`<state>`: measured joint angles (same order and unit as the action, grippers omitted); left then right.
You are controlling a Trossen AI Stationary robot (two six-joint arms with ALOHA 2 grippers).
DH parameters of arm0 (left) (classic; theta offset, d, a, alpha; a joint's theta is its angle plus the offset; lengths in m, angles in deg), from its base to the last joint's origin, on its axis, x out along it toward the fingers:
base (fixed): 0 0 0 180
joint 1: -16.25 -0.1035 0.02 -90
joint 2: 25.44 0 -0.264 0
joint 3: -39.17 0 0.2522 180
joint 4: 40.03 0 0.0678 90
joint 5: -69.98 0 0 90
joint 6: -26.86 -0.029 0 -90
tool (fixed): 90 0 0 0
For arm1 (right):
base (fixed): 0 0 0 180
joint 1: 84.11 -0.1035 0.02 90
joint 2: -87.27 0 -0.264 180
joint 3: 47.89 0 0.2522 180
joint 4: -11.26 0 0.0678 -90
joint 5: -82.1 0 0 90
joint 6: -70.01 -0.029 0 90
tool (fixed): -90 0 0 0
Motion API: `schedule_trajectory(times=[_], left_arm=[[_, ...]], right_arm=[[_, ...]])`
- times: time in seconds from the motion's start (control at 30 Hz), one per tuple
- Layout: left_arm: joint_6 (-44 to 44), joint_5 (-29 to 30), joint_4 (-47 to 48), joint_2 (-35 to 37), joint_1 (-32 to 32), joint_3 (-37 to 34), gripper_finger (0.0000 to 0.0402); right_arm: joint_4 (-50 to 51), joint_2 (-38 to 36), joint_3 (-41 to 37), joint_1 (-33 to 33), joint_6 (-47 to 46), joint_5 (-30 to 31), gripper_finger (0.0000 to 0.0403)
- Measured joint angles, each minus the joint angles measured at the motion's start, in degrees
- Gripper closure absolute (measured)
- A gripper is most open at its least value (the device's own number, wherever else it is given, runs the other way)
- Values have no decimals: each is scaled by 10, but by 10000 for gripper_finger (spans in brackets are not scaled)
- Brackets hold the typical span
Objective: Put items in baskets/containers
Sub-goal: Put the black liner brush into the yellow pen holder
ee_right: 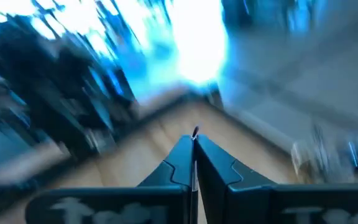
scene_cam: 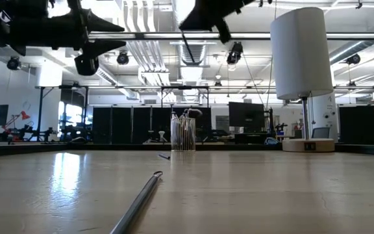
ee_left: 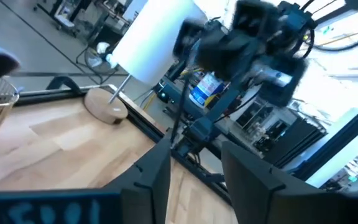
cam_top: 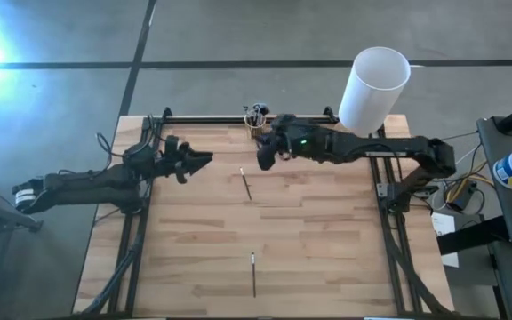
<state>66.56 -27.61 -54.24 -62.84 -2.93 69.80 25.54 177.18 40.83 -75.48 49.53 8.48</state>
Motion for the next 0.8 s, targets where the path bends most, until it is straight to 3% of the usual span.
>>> schedule_trajectory(times=[0.1,0.27,0.37,0.57,0.8], left_arm=[[-13,2,-3,-5,0,-1,271],[-15,10,-4,-20,1,-2,279],[-18,26,-5,-29,1,-2,282],[-25,50,-6,-42,1,-2,283],[-25,75,-9,-45,1,6,283]], right_arm=[[-129,-11,-39,11,68,-28,394],[-302,-15,-109,67,116,-170,394],[-389,-12,-154,113,127,-205,394],[-446,3,-208,238,135,-268,394],[-532,105,-191,322,111,-367,394]])
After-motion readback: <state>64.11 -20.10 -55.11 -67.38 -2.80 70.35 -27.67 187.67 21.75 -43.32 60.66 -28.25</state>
